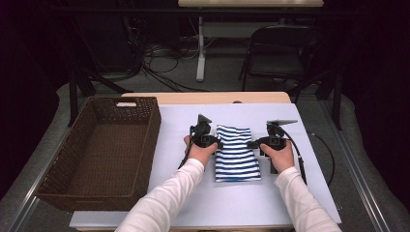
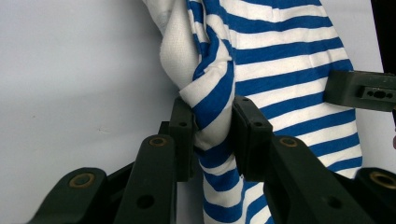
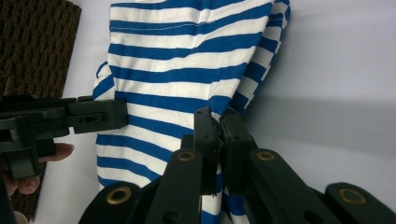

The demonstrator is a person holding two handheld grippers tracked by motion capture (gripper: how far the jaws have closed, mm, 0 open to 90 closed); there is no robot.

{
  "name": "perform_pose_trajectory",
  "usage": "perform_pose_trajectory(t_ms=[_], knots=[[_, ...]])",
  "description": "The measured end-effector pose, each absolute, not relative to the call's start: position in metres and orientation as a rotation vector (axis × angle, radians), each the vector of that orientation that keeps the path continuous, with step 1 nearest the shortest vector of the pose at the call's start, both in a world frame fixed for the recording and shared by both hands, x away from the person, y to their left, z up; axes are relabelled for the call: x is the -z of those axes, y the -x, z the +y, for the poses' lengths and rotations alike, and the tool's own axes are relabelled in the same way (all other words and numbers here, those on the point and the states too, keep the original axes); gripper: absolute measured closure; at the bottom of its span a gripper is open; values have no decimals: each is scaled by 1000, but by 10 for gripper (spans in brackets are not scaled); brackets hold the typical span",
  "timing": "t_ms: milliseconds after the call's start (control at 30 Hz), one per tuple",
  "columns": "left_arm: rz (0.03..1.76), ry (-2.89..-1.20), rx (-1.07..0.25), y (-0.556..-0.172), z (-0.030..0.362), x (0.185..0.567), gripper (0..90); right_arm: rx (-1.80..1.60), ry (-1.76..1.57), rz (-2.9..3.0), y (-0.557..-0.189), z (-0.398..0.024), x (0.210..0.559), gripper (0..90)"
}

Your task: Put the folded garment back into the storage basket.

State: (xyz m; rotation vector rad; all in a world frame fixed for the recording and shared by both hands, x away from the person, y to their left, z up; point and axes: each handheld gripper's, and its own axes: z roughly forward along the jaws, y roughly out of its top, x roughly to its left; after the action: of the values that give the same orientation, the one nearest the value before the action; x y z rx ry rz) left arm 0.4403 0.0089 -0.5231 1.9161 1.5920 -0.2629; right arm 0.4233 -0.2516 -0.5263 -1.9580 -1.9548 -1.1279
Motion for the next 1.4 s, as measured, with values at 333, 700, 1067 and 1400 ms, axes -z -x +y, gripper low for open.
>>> perform_pose_trajectory(t_ms=[333,700,1067,1400], knots=[[1584,-1914,263,-440,14,518,715,1144,1940,-1891,-425,-254,522,873],[1577,-1928,266,-435,17,510,715,1126,1924,-1897,-420,-249,514,873],[1561,-1935,270,-426,21,498,714,1105,1904,-1915,-414,-247,503,873],[1556,-1944,277,-416,29,486,715,1095,1879,-1936,-405,-239,494,873]])
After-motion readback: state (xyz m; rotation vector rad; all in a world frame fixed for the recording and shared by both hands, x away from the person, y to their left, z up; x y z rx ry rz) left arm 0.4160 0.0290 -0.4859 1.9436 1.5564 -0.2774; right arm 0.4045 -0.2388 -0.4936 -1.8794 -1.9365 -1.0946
